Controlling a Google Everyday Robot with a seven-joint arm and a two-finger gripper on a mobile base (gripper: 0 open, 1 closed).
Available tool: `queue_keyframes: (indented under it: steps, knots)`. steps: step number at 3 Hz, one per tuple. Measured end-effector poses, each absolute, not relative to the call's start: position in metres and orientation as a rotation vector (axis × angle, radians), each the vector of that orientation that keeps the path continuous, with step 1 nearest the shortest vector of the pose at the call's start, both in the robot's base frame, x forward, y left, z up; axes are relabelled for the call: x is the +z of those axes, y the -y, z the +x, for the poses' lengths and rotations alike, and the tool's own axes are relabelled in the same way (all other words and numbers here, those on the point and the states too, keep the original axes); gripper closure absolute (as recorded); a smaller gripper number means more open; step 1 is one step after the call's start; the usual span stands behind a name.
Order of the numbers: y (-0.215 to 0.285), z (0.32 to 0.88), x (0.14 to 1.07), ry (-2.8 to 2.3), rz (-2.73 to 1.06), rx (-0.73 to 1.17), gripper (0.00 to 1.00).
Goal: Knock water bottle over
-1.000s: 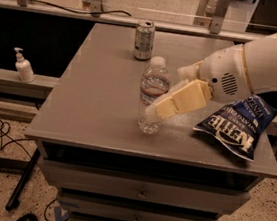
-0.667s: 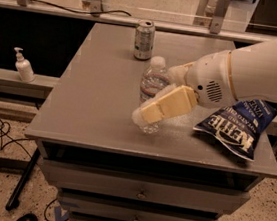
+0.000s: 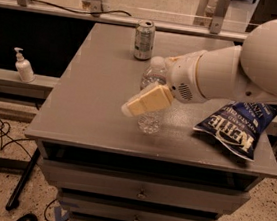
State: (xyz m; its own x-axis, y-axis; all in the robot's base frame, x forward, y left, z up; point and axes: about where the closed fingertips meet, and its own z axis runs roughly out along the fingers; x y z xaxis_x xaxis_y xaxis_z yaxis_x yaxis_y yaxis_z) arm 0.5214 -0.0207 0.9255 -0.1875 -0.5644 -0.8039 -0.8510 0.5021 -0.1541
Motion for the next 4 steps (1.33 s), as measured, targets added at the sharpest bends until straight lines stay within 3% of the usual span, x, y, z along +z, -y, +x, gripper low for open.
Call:
queue_keyframes:
  steps: [2, 4]
  knots:
    - [0.051, 0.593, 0.891, -1.951, -1.169, 0.189, 0.0]
    - [0.079, 0.622, 0.878, -2.012, -1.166, 0.122, 0.0]
